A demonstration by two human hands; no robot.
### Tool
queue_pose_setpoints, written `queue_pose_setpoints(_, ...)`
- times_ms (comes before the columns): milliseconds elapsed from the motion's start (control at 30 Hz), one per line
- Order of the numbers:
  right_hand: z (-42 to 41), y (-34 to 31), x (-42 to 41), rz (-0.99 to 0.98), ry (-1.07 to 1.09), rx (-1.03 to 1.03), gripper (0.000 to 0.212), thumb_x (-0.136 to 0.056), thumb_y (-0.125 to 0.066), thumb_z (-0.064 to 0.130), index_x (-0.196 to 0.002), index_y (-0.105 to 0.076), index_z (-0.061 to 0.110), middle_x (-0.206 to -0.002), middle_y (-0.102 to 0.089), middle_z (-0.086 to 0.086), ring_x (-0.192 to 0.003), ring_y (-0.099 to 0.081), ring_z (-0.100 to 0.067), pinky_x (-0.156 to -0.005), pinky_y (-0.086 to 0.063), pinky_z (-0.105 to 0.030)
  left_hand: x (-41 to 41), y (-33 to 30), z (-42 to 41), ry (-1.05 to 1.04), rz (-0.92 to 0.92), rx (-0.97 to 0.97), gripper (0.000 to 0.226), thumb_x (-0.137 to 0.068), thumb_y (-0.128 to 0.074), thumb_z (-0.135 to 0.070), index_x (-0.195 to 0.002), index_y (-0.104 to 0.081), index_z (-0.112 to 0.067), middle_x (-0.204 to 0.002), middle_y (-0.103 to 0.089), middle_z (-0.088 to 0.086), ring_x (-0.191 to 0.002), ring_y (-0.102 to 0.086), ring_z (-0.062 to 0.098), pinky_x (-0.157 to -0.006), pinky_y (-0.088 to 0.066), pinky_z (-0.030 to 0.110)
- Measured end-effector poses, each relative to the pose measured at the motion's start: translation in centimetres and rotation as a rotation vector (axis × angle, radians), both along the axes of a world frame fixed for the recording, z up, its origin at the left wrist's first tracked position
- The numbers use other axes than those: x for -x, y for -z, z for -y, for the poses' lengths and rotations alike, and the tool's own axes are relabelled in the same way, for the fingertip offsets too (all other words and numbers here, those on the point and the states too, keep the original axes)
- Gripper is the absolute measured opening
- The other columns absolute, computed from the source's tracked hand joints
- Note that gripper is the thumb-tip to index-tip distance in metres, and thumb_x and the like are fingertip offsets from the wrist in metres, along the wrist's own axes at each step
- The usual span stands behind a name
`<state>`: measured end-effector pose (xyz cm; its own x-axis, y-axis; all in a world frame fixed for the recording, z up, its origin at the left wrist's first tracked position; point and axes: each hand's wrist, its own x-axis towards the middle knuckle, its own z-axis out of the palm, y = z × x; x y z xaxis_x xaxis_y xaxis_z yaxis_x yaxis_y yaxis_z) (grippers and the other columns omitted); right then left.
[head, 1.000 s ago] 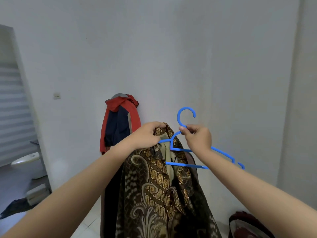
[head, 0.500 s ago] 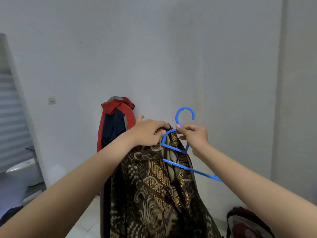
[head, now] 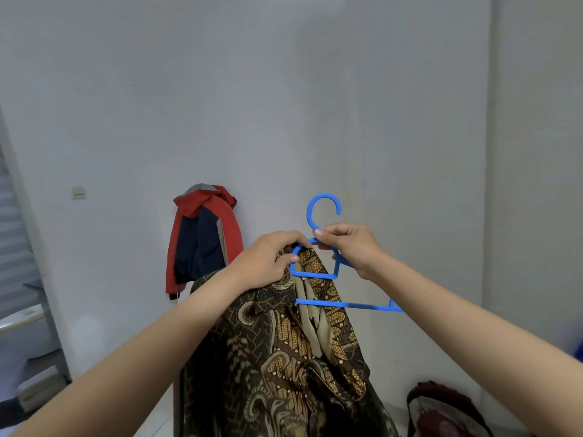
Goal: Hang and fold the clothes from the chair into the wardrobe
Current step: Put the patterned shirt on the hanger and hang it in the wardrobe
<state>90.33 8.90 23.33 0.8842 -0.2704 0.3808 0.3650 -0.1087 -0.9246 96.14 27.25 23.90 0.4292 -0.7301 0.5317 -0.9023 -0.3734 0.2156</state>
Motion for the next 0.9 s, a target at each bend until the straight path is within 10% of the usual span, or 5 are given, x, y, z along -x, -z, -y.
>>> queue_pose_setpoints(133, 2.0, 0.8, 0.0, 0.157, 0.185, 0.184, 0.005, -0.086, -0.070, 0.022, -0.087, -0.073, 0.019, -0.084, -0.071, 0.008, -0.077, -0.064, -0.001, -0.069, -0.045, -0.012, -0.8, -0.3, -0.9, -0.060, -0.003, 0.054, 0.028, -0.092, -0.055, -0.011, -0.110, -0.058, -0.033, -0.102, -0.063, -0.016, -0.072, -0.060, 0.023, -0.074, -0.050, 0.040)
queue_pose_setpoints(300, 3.1, 3.8, 1.6, 0.474, 0.437, 0.548, 0.008, -0.082, -0.073, 0.021, -0.076, -0.071, 0.017, -0.068, -0.065, 0.006, -0.064, -0.056, -0.008, -0.060, -0.044, -0.018, -2.0, -1.4, -2.2, -0.133, 0.027, 0.071, 0.027, -0.092, -0.055, -0.013, -0.108, -0.056, -0.034, -0.076, -0.059, -0.006, -0.054, -0.045, 0.027, -0.057, -0.040, 0.034)
queue_pose_setpoints(600, 1.1, 11.4, -0.2, 0.076, 0.326, 0.491, 0.022, -0.072, -0.080, 0.040, -0.082, -0.072, 0.022, -0.074, -0.068, 0.008, -0.055, -0.052, 0.005, -0.054, -0.036, -0.011, -2.6, -2.1, -1.8, -0.137, 0.007, 0.096, 0.029, -0.092, -0.055, -0.012, -0.113, -0.054, -0.033, -0.069, -0.056, 0.004, -0.041, -0.028, 0.011, -0.051, -0.032, 0.030)
queue_pose_setpoints(800, 0.4, 13.8, -1.1, -0.003, 0.321, 0.207, 0.015, -0.075, -0.080, 0.013, -0.080, -0.069, 0.022, -0.071, -0.065, 0.005, -0.066, -0.059, -0.007, -0.067, -0.048, -0.021, -2.8, -1.9, -2.8, -0.116, -0.026, 0.145, 0.030, -0.091, -0.056, -0.009, -0.112, -0.056, -0.032, -0.107, -0.061, -0.022, -0.074, -0.060, 0.032, -0.077, -0.049, 0.040)
queue_pose_setpoints(900, 1.0, 13.2, -0.7, 0.007, 0.220, 0.021, 0.015, -0.077, -0.075, -0.001, -0.076, -0.072, 0.014, -0.062, -0.061, 0.003, -0.059, -0.054, -0.005, -0.064, -0.046, -0.018, -3.3, -1.8, -3.8, -0.118, -0.060, 0.159, 0.033, -0.091, -0.057, -0.008, -0.111, -0.057, -0.034, -0.119, -0.059, -0.020, -0.099, -0.061, 0.019, -0.093, -0.044, 0.039)
